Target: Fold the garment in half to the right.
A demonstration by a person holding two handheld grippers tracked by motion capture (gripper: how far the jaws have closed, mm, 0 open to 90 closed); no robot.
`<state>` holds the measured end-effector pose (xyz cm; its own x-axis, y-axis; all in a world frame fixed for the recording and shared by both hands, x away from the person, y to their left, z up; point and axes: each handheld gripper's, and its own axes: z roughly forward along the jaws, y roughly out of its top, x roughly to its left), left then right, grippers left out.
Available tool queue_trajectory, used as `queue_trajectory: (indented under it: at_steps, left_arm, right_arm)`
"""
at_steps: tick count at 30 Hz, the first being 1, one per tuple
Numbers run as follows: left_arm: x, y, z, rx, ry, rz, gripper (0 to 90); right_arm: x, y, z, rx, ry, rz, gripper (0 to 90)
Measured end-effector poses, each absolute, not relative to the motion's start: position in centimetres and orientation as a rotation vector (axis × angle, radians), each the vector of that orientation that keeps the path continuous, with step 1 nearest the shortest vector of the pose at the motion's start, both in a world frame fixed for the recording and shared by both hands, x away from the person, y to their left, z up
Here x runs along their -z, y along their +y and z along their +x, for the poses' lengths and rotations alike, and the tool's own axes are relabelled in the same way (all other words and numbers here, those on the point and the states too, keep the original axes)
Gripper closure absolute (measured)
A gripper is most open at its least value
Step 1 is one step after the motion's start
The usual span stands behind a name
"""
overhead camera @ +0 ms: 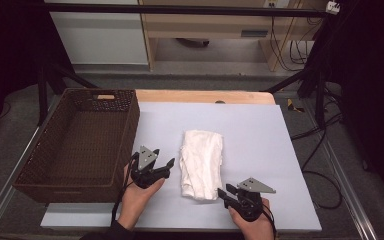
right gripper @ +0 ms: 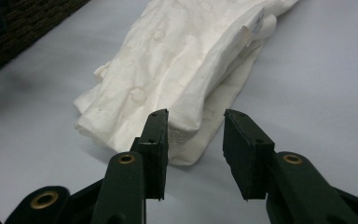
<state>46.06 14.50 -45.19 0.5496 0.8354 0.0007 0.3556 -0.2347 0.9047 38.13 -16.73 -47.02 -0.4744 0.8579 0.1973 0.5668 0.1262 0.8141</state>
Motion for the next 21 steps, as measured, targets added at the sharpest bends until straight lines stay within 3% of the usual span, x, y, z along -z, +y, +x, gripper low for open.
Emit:
queue_trajectory:
  at_steps: [21]
  left_arm:
    - [45.8, 15.5, 46.2, -0.583, 1.006, 1.820, 30.2]
  right_arm:
    - [47.1, -18.0, 38.9, -1.213, 2.065, 1.402, 58.6]
